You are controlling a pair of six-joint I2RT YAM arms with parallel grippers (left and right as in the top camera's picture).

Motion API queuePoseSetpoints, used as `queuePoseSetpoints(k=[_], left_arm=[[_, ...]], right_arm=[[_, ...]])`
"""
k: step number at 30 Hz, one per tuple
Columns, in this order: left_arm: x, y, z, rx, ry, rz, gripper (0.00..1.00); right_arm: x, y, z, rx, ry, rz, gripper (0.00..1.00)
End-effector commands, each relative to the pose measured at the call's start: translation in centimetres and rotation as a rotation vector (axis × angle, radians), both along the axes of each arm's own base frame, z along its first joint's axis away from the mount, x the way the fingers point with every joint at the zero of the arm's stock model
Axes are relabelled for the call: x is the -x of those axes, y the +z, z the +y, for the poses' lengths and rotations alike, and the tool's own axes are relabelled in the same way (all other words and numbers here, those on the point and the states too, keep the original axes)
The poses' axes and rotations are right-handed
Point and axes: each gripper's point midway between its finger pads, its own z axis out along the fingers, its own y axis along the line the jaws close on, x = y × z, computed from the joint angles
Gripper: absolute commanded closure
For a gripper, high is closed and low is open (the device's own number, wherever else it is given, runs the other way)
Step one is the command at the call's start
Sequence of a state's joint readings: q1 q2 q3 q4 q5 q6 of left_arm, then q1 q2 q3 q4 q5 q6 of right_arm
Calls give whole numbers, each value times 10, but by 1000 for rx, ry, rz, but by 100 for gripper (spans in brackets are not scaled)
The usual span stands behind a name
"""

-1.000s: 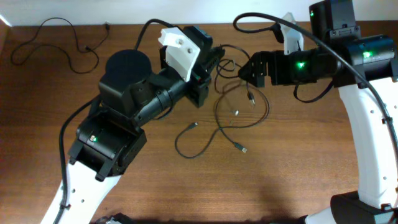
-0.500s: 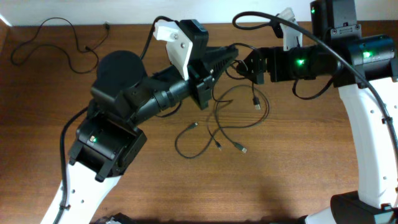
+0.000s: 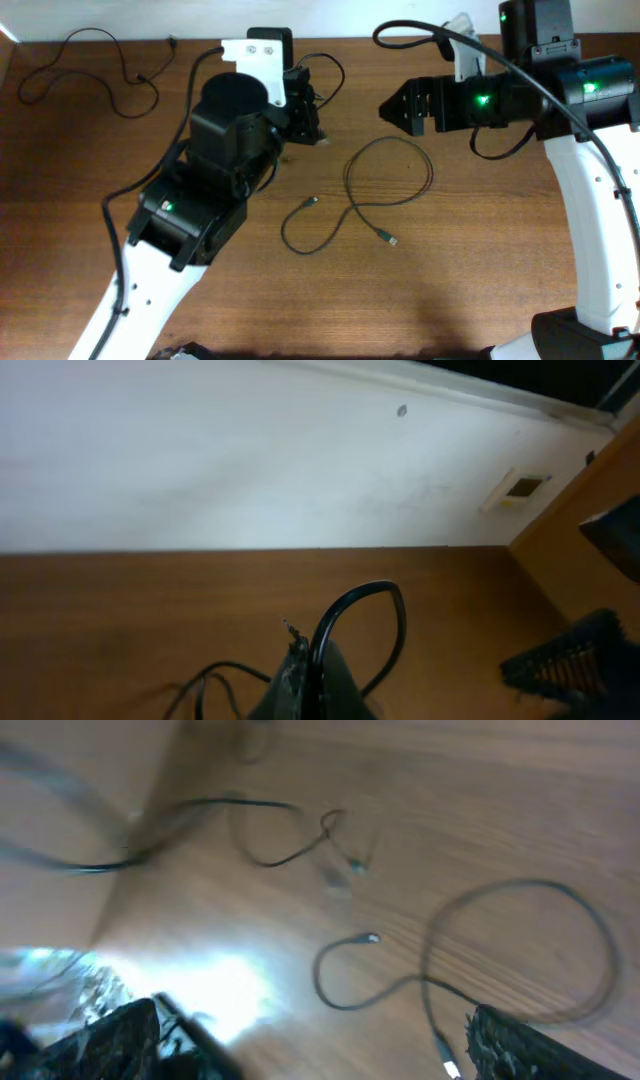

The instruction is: Untangle cables

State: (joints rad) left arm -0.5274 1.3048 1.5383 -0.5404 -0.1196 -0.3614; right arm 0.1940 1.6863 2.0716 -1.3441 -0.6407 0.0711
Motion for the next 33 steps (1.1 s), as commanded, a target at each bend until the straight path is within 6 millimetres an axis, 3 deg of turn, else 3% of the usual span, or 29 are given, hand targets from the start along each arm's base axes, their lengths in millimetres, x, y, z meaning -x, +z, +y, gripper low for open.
queuePoseSetpoints(k=[1,14,20,22,24,29,33], left_arm=[[0,-7,-15,161,-21,100,100],[16,-4,-42,295,-158,184,100],[29,5,-60,333,-287,189,100],[28,7,-60,335,-288,183,100],[28,8,-61,338,-290,176,100],[31,14,-59,344,-293,161,100],[39,30,-54,361,-302,118,100]], right_arm=[[4,13,16,-95,115,-49,2],[-13,27,19,-136,66,-101,2],[-27,16,3,-73,-83,-52,1],[-26,15,3,-68,-87,-47,6],[-28,11,-2,-45,-119,-36,16],[-41,-12,-41,120,-357,12,44],[-43,-22,-66,219,-481,29,56]])
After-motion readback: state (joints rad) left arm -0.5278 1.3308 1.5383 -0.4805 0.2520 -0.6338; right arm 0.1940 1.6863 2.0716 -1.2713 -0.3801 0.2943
